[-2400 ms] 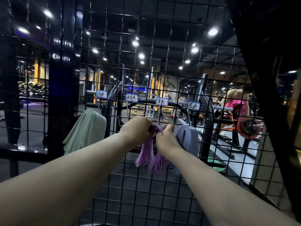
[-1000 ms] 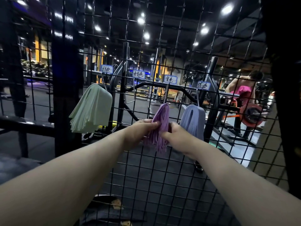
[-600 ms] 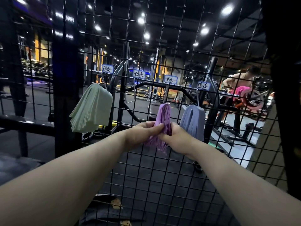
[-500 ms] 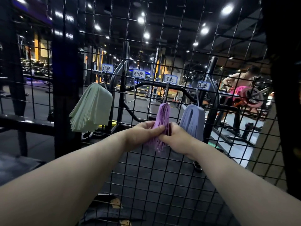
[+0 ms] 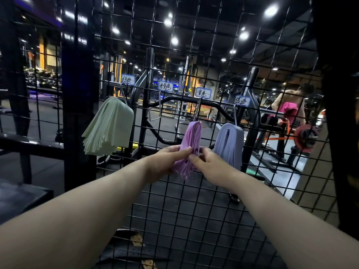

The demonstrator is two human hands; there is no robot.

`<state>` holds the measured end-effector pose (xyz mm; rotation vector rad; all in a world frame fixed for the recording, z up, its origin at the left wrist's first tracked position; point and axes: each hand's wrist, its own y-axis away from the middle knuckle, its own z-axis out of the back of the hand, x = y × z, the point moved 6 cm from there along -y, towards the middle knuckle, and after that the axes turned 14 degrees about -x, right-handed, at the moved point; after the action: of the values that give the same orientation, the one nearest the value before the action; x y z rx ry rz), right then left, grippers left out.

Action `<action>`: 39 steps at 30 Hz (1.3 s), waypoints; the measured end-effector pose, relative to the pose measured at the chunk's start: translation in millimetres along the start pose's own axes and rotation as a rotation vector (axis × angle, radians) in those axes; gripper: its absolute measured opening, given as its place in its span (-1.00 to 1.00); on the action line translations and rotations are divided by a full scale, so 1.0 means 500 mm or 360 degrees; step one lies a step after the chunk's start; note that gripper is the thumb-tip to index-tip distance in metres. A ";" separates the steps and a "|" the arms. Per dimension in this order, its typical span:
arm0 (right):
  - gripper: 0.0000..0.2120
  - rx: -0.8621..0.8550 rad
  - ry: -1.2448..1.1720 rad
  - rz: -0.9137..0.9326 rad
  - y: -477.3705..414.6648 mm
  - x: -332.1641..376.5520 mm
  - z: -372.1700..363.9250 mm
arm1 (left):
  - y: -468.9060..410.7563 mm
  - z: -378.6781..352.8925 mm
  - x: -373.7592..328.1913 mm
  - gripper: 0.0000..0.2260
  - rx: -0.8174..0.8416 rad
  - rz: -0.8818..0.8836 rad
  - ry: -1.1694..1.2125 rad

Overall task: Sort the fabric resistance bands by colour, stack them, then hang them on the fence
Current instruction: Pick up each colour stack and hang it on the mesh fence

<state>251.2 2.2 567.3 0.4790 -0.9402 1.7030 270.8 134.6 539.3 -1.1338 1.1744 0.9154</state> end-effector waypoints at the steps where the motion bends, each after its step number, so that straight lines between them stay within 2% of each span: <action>1: -0.60 -0.0013 0.0002 0.0017 0.002 0.001 0.000 | -0.001 0.001 0.001 -0.71 -0.0019 -0.0005 0.0028; 11: -0.70 -0.0229 0.0081 -0.0043 0.016 -0.034 -0.011 | -0.016 0.004 0.026 -0.61 -0.0159 0.0042 -0.0110; 14: -0.71 -0.0287 0.0051 -0.0073 0.029 -0.036 -0.014 | -0.023 0.006 0.047 -0.56 -0.0235 0.0198 0.0101; 17: -0.77 -0.0349 0.0074 -0.0130 0.043 -0.040 -0.022 | -0.024 0.010 0.059 -0.66 -0.0411 0.0243 0.0333; 20: -0.93 -0.0288 -0.0408 -0.0443 0.057 -0.055 -0.051 | -0.025 0.017 0.063 -0.73 -0.0620 0.0264 0.0484; 21: -0.91 -0.0265 -0.0564 -0.0557 0.061 -0.057 -0.060 | -0.025 0.019 0.065 -0.73 -0.0684 0.0283 0.0535; 23: -0.84 -0.0269 -0.0698 -0.0726 0.066 -0.063 -0.066 | -0.023 0.023 0.068 -0.75 -0.0783 0.0296 0.0519; 26: -0.84 -0.0294 -0.0738 -0.0821 0.075 -0.061 -0.059 | -0.017 0.026 0.071 -0.81 -0.0880 0.0292 0.0488; 29: -0.86 -0.0309 -0.0547 -0.0708 0.080 -0.049 -0.042 | -0.015 0.032 0.076 -0.89 -0.0944 0.0337 0.0632; 32: -0.93 -0.0316 -0.0473 -0.0620 0.081 -0.044 -0.035 | -0.011 0.033 0.074 -0.87 -0.0895 0.0360 0.0697; 34: -0.89 -0.0317 -0.0298 -0.0550 0.082 -0.041 -0.032 | -0.004 0.029 0.071 -0.83 -0.0862 0.0417 0.0750; 37: -0.80 -0.0523 0.0454 -0.0092 0.075 -0.014 0.001 | 0.001 0.027 0.071 -0.82 -0.0822 0.0533 0.0699; 39: -0.81 -0.0725 0.0532 0.0200 0.074 0.026 0.025 | 0.003 0.024 0.072 -0.81 -0.0766 0.0595 0.0628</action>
<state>210.6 -3.6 571.2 -0.1647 -1.0819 1.5511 278.3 145.6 503.8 -1.5604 1.5718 1.3510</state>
